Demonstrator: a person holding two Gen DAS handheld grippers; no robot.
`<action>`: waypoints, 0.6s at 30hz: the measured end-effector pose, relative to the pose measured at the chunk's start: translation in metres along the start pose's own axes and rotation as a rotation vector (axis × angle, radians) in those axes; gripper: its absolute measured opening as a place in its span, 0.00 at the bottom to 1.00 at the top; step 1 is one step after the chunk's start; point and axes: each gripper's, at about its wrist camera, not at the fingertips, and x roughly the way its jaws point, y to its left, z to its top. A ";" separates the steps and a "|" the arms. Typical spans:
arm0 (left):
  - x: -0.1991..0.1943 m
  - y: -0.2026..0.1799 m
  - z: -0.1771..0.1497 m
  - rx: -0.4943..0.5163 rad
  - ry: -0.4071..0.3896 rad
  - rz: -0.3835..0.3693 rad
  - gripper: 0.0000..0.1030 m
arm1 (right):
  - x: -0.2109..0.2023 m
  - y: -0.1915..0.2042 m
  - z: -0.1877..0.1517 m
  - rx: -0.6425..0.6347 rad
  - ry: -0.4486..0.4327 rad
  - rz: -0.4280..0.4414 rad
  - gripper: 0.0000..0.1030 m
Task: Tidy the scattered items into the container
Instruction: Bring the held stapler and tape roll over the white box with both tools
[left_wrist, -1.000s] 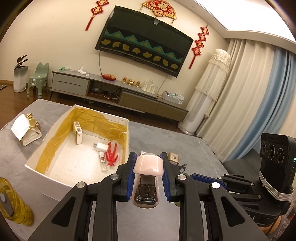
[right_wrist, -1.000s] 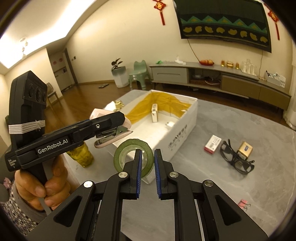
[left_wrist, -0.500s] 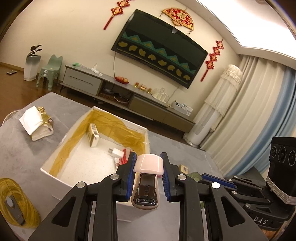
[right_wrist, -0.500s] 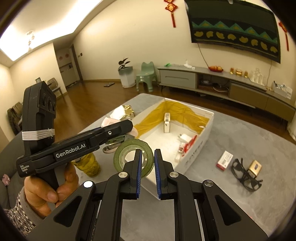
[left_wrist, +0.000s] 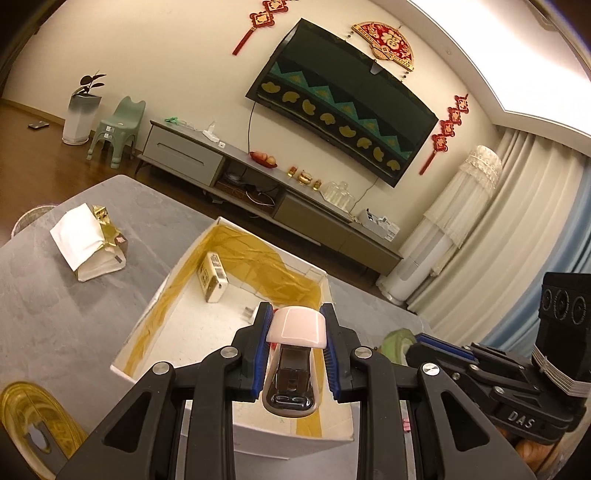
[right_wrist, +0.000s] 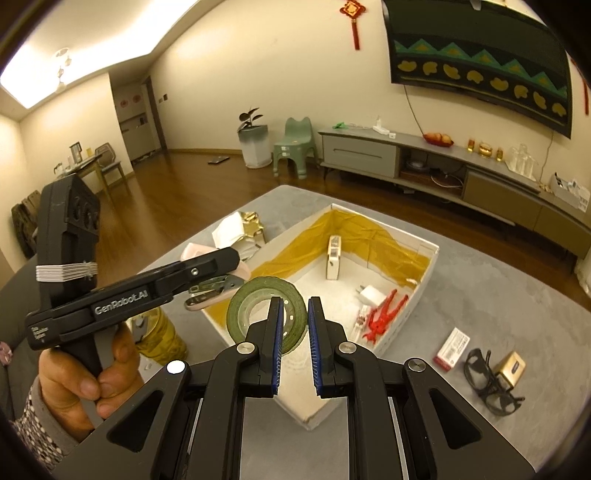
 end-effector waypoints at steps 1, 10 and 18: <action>0.001 0.001 0.002 -0.002 0.000 0.001 0.26 | 0.003 0.000 0.003 -0.004 0.003 0.000 0.13; 0.018 0.009 0.013 -0.025 0.012 0.018 0.26 | 0.029 -0.010 0.021 -0.013 0.037 -0.001 0.13; 0.041 0.019 0.019 -0.064 0.054 0.049 0.26 | 0.057 -0.022 0.037 -0.020 0.085 -0.016 0.13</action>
